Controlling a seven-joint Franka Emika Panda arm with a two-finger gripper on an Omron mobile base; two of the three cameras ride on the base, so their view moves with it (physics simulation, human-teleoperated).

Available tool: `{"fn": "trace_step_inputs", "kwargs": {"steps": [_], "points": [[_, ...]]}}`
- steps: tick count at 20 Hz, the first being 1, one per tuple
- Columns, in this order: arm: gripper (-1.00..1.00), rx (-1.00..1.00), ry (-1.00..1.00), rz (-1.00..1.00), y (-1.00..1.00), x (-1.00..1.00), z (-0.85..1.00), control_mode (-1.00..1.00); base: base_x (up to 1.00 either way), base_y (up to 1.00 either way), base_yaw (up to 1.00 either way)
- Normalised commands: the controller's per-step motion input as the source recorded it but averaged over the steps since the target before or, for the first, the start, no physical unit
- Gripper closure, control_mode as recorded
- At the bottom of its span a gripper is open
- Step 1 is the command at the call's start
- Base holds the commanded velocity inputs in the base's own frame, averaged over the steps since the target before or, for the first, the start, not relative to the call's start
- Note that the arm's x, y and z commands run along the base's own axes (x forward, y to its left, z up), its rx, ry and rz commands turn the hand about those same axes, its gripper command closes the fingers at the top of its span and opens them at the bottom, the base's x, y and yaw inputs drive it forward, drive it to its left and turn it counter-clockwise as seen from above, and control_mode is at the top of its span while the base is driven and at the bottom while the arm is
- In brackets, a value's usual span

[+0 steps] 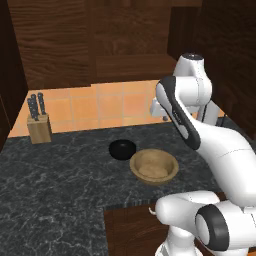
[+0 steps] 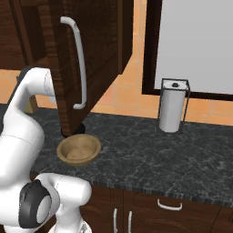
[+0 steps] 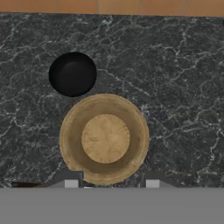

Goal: Pick up the bowls on the counter and stack them on top of one another in the open cabinet. Place the smaller bowl on top of the larger bowl.

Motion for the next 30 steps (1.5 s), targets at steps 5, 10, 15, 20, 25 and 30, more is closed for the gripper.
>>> {"fn": "trace_step_inputs", "kwargs": {"steps": [5, 10, 15, 20, 25, 30], "points": [[-1.0, -0.1, 0.0, 0.01, 0.57, 0.01, -0.48, -1.0, 0.0, 0.0, 0.0], [-1.0, -0.13, -0.07, -0.03, 1.0, 0.22, -0.61, -1.0, 0.0, 0.0, 0.0], [-1.0, -0.03, -0.04, -0.02, 1.0, 0.48, -0.44, -1.0, 0.0, 0.0, 0.0], [-1.0, -0.21, 0.16, 0.0, 0.38, 0.29, -0.43, -1.0, 0.0, 0.0, 0.0], [-1.0, -0.12, 0.08, 0.0, 0.0, 0.12, -0.4, -1.0, 0.0, 0.0, 0.0], [-1.0, -0.09, 0.07, 0.0, 0.0, 0.31, -0.25, -1.0, 0.0, 0.0, 0.0]]}}
